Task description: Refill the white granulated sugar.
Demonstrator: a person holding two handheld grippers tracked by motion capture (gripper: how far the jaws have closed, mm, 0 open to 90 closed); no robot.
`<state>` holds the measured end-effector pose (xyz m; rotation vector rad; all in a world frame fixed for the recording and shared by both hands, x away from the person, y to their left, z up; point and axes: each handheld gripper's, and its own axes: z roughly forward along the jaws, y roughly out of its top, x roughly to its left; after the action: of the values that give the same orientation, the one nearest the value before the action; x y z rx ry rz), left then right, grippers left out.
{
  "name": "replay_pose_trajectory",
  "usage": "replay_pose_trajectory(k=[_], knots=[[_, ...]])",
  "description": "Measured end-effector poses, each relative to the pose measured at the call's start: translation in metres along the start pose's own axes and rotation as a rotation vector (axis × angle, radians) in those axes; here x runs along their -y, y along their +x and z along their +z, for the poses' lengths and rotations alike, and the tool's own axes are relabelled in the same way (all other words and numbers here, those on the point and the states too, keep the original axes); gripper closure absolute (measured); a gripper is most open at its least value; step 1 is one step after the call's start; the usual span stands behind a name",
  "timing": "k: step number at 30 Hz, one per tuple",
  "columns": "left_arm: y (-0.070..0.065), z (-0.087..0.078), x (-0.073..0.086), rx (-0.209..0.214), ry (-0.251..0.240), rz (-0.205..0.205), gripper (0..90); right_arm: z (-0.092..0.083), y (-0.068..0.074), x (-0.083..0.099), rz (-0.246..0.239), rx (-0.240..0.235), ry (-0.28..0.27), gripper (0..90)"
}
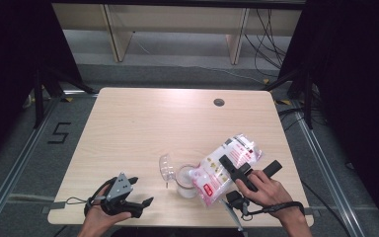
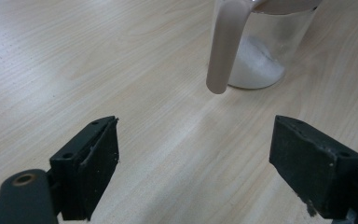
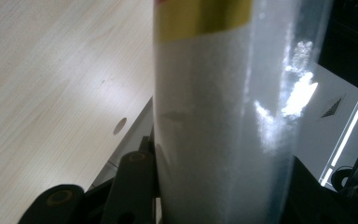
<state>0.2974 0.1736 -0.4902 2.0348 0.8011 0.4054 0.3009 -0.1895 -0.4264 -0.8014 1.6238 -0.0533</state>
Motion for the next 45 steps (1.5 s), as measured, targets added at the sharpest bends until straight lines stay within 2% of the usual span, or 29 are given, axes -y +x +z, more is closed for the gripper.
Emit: replay_pose_trajectory(k=[8,9,12,14,16,18,20,21,22,23,25,28,29,30,31,33,38,43,44,45], knots=[[-0.0001,-0.0003,-0.0001,-0.003,0.002,0.001,15.3,0.0001,-0.0007,-0.0003,-0.007,-0.005,0.001,67.3],[0.0002,0.0001,0.0000,0.002,-0.001,0.001,15.3,0.0006,0.0006,-0.0007,0.014,-0.005,-0.005,67.3],[-0.0006,0.0002,0.0000,-0.001,-0.002,-0.004,15.4,0.0007,0.0006,-0.0010,0.011,-0.006,-0.003,67.3],[-0.0004,0.0002,0.0000,0.002,-0.003,-0.003,15.3,0.0002,-0.0009,-0.0013,-0.014,-0.005,0.003,67.3],[-0.0006,0.0003,0.0000,-0.001,-0.002,-0.004,15.3,0.0003,-0.0003,-0.0018,-0.002,0.000,-0.002,67.4],[-0.0008,0.0004,0.0002,-0.002,-0.002,-0.009,15.3,-0.0001,-0.0017,-0.0018,-0.021,-0.001,0.003,67.3],[-0.0008,0.0004,0.0001,-0.001,-0.002,-0.008,15.3,0.0026,0.0021,-0.0015,0.021,0.040,-0.040,67.3],[-0.0008,0.0004,0.0001,-0.001,-0.001,-0.008,15.3,0.0024,0.0018,-0.0016,0.021,0.040,-0.040,67.3],[-0.0008,0.0003,0.0001,-0.001,-0.001,-0.008,15.4,0.0023,0.0016,-0.0017,0.016,0.039,-0.038,67.4],[-0.0008,0.0004,0.0002,-0.001,-0.002,-0.009,15.3,0.0015,-0.0012,-0.0013,-0.029,0.036,-0.025,67.4],[-0.0008,0.0004,0.0002,-0.001,-0.001,-0.008,15.3,0.0025,0.0018,-0.0022,0.021,0.043,-0.042,67.4],[-0.0005,0.0001,-0.0001,-0.003,0.002,-0.004,15.4,0.0023,0.0011,-0.0019,0.022,0.046,-0.044,67.4],[-0.0005,0.0000,-0.0001,-0.003,0.002,-0.004,15.4,0.0015,-0.0007,-0.0010,0.000,0.045,-0.037,67.4],[-0.0005,0.0000,-0.0001,-0.003,0.002,-0.004,15.3,0.0013,-0.0006,-0.0009,0.003,0.045,-0.037,67.4],[-0.0005,0.0000,-0.0001,-0.003,0.002,-0.005,15.3,0.0018,0.0007,-0.0012,0.027,0.047,-0.045,67.4],[0.0002,0.0006,0.0003,0.003,-0.005,-0.001,15.4,0.0017,-0.0006,-0.0006,0.016,0.037,-0.042,67.4],[-0.0001,-0.0003,-0.0001,-0.004,0.003,0.000,15.4,0.0010,-0.0005,-0.0007,-0.001,0.045,-0.036,67.5],[0.0001,0.0000,0.0000,-0.001,0.000,-0.001,15.3,0.0009,-0.0002,-0.0008,-0.001,0.045,-0.036,67.6],[0.0003,0.0003,0.0001,0.003,-0.003,-0.001,15.3,0.0015,0.0011,-0.0012,0.027,0.046,-0.045,67.6],[0.0003,-0.0002,-0.0001,0.002,0.003,0.000,15.4,0.0010,0.0002,-0.0009,0.014,0.045,-0.041,67.7]])
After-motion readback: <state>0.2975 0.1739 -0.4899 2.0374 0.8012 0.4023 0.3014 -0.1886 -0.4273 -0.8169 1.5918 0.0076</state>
